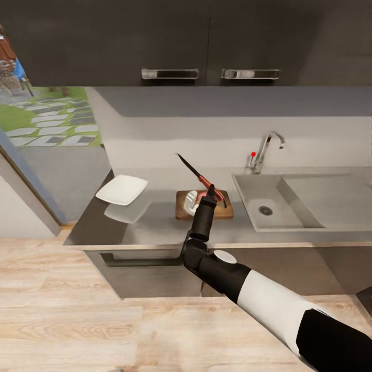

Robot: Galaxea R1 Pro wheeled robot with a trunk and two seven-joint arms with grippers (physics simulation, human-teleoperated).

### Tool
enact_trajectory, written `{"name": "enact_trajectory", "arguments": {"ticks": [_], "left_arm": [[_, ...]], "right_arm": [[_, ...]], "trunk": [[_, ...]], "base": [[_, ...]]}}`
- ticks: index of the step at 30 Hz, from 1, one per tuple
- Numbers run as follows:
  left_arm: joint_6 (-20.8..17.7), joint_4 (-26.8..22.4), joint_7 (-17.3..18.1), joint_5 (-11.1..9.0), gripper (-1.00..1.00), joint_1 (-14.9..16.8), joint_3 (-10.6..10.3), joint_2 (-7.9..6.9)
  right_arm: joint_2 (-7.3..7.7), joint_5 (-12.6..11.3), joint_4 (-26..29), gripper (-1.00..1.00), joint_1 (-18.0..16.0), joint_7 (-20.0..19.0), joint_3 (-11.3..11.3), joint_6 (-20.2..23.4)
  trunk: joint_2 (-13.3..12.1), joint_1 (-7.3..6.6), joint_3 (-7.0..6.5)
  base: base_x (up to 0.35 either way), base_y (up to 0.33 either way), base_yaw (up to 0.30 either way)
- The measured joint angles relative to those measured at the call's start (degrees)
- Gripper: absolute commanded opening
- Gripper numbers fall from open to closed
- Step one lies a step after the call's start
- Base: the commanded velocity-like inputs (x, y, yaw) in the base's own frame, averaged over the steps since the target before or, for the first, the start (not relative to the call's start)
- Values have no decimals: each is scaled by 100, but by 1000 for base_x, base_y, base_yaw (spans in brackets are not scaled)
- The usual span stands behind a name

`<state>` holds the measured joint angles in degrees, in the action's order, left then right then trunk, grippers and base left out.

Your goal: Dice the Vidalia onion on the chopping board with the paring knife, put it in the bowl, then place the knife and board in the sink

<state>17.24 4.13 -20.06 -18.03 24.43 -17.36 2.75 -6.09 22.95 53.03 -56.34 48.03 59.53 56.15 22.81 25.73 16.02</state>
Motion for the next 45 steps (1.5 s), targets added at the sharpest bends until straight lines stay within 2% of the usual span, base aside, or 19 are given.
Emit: {"name": "enact_trajectory", "arguments": {"ticks": [10, 18, 21, 26, 45], "left_arm": [[2, 0, 0, 0, 100, 1, 0, 2], [5, 8, -2, -1, 100, -1, 0, -13], [5, 9, -2, -1, 100, -1, 0, -15], [5, 10, -2, 0, 100, 2, 0, -23], [5, 10, -2, 0, 100, 1, 0, -42]], "right_arm": [[-18, -10, -270, -100, 0, -4, 21, -3], [-184, -8, -809, -100, 1, -7, 341, -4], [-299, -2, -937, -100, 1, -6, 381, -3], [-391, -1, -1005, -100, 1, -1, 397, -8], [-391, -19, -1188, -100, 1, -2, 393, -75]], "trunk": [[-1, 1, 0], [0, 2, 0], [0, 2, 0], [0, 2, 0], [0, 2, 0]], "base": [[62, -302, 0], [2, -47, 0], [0, -4, 0], [0, -1, 0], [0, 0, 0]]}}
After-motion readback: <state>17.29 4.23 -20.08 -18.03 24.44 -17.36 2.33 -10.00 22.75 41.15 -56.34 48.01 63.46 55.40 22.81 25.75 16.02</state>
